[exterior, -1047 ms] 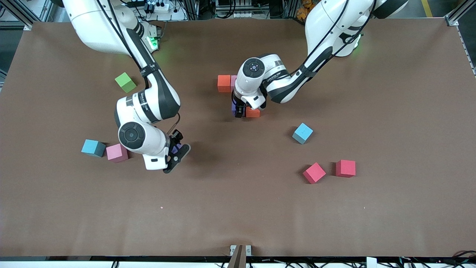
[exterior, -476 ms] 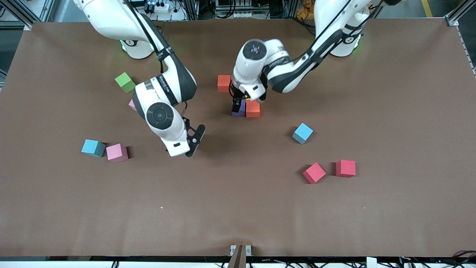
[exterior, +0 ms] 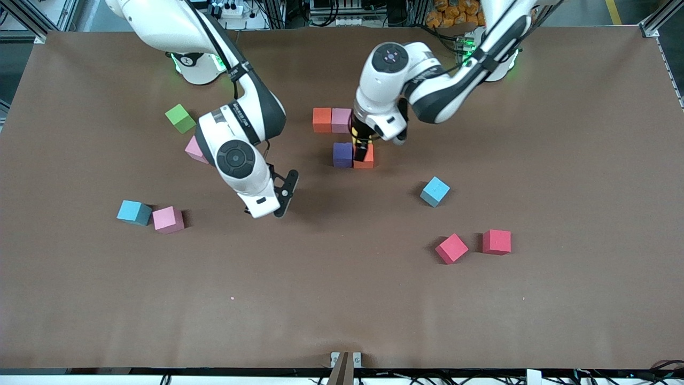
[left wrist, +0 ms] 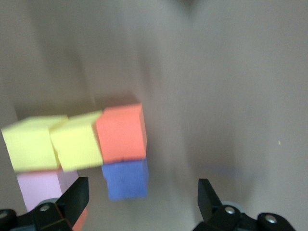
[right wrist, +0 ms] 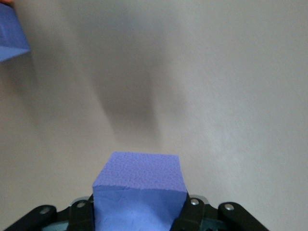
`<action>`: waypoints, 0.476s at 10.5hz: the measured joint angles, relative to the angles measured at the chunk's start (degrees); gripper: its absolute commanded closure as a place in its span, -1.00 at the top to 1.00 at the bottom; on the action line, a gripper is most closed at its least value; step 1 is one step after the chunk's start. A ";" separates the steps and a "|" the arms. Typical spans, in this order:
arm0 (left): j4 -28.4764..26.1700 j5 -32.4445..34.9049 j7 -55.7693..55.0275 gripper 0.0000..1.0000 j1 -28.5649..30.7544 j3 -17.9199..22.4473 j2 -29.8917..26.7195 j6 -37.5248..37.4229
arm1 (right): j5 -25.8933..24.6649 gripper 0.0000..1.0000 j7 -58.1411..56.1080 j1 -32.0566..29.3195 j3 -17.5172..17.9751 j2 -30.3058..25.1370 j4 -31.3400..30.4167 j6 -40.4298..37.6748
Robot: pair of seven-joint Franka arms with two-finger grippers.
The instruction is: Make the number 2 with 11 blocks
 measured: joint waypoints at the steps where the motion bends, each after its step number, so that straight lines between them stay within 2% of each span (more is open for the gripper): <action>1: 1.30 -3.72 6.49 1.00 2.32 0.21 -0.77 -4.41 | -0.01 -0.03 -0.22 1.01 1.14 -0.04 -0.64 1.37; 3: 2.74 -9.86 19.51 1.00 5.08 4.55 -3.34 -9.56 | -0.03 -0.02 -0.26 5.31 1.68 -0.04 -1.82 3.63; 5: 2.58 -11.67 26.46 1.00 5.62 10.43 -4.61 -11.28 | -0.07 -0.01 -0.69 9.77 1.77 0.08 -2.68 4.56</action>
